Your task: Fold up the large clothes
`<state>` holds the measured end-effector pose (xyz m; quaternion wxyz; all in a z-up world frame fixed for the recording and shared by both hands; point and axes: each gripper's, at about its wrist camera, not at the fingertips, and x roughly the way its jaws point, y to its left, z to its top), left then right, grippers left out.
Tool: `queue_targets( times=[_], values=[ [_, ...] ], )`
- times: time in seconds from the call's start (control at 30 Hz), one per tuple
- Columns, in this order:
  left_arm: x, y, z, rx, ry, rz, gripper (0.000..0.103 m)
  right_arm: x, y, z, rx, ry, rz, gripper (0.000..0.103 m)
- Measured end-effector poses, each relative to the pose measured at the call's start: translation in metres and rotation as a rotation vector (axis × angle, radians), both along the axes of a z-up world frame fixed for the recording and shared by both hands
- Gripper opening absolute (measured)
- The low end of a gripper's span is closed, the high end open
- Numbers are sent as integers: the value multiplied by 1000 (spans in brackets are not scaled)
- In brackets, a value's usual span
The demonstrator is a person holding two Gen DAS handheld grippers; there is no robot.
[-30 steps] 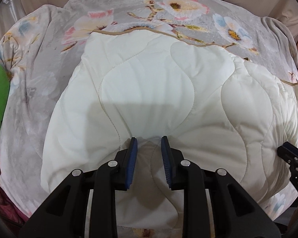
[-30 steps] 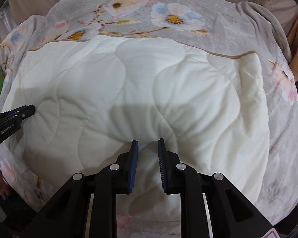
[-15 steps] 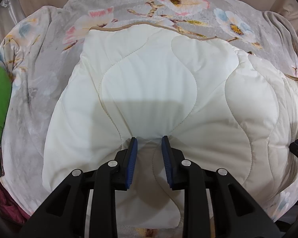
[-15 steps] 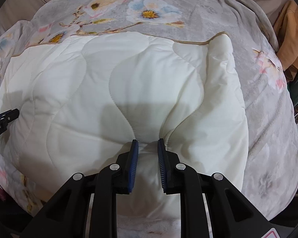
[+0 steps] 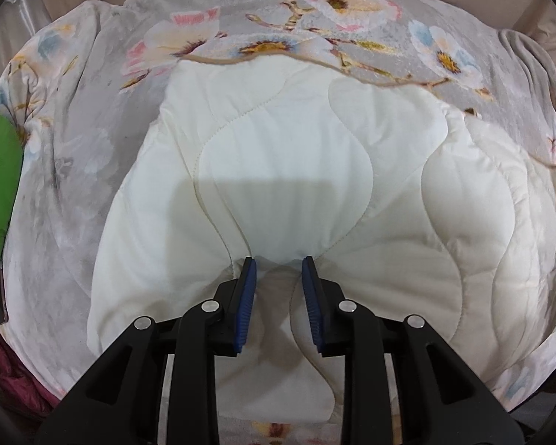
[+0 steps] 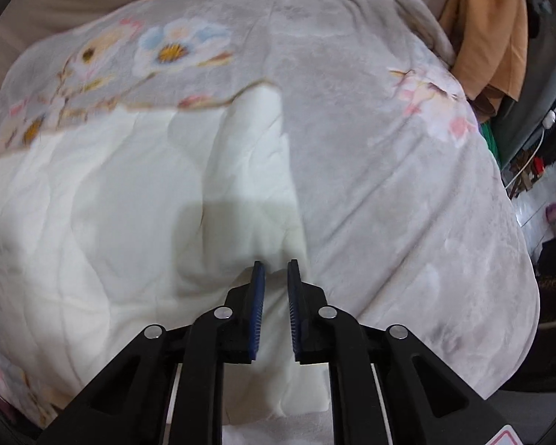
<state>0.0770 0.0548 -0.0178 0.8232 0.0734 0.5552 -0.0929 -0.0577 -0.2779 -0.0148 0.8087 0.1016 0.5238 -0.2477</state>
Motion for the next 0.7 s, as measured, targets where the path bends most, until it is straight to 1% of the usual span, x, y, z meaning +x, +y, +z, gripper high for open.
queue_targets(
  times=[0.1, 0.23, 0.33, 0.43, 0.7],
  values=[
    [10, -4, 9, -5, -13, 12, 26, 16, 0, 14, -16, -31, 16, 9],
    [30, -9, 14, 8, -37, 24, 26, 48, 5, 15, -16, -37, 51, 9],
    [47, -12, 13, 22, -48, 38, 26, 71, 2, 9, -30, -26, 62, 9],
    [64, -13, 8, 37, -49, 50, 26, 90, -8, -4, -26, 2, 51, 9],
    [86, -15, -9, 63, -29, 61, 26, 111, -15, -36, -35, 68, 49, 8]
  ],
)
